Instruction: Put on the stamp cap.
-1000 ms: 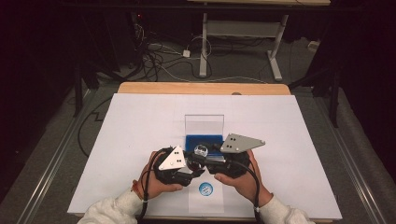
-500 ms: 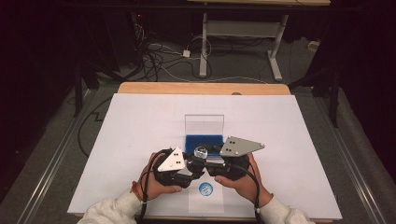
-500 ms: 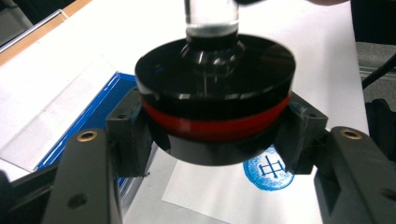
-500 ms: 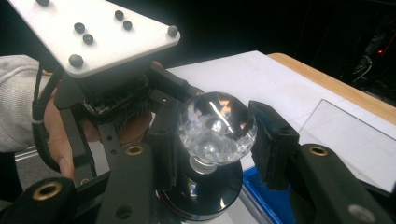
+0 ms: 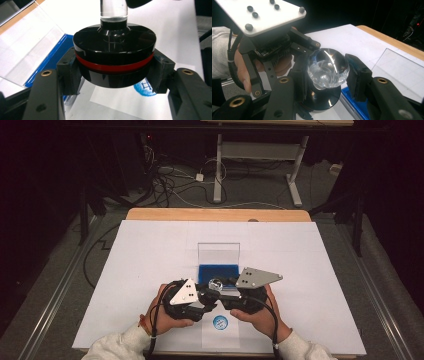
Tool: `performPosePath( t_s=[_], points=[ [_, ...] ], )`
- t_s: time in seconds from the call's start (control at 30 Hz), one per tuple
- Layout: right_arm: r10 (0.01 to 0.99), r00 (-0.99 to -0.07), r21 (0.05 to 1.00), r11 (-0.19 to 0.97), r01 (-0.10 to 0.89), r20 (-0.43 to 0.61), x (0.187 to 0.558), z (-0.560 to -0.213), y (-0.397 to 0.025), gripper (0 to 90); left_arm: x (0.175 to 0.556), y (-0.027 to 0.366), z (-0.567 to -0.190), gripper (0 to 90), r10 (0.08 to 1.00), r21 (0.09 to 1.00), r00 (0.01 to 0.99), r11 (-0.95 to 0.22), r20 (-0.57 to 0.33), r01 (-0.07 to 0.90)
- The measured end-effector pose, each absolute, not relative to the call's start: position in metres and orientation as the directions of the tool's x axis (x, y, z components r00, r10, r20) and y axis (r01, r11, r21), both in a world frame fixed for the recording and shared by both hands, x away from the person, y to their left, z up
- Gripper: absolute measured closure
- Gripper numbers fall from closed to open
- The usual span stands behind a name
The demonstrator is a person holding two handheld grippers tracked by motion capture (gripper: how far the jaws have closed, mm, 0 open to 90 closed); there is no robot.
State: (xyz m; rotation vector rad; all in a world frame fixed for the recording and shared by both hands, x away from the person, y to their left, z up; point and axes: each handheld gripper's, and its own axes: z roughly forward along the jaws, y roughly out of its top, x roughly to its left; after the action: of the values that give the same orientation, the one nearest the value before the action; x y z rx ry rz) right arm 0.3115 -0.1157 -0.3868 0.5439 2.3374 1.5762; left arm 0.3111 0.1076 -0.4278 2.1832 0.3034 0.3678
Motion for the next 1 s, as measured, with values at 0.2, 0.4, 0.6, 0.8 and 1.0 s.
performPosePath(
  t_s=[0.2, 0.4, 0.6, 0.8, 1.0],
  points=[
    [0.446, -0.895, 0.918, 0.357, 0.173, -0.004, 0.3121, -0.3873, -0.1139, 57.2, 0.3078, 0.1062, -0.4276, 36.6, 0.349, 0.790, 0.919, -0.609, 0.183, 0.074],
    [0.447, -0.895, 0.918, 0.358, 0.173, -0.005, 0.3120, -0.3878, -0.1141, 57.2, 0.3078, 0.1057, -0.4270, 36.6, 0.350, 0.792, 0.921, -0.605, 0.172, 0.083],
    [0.445, -0.895, 0.918, 0.364, 0.156, -0.024, 0.3091, -0.3878, -0.1131, 57.2, 0.3082, 0.1064, -0.4263, 36.6, 0.340, 0.801, 0.930, -0.591, 0.138, 0.097],
    [0.450, -0.892, 0.917, 0.369, 0.149, -0.036, 0.3065, -0.3880, -0.1127, 57.2, 0.3101, 0.1075, -0.4265, 36.7, 0.336, 0.800, 0.934, -0.591, 0.124, 0.106],
    [0.453, -0.891, 0.911, 0.379, 0.163, -0.030, 0.3074, -0.3909, -0.1109, 57.2, 0.3102, 0.1076, -0.4305, 36.5, 0.337, 0.795, 0.933, -0.597, 0.130, 0.104]
  ],
)
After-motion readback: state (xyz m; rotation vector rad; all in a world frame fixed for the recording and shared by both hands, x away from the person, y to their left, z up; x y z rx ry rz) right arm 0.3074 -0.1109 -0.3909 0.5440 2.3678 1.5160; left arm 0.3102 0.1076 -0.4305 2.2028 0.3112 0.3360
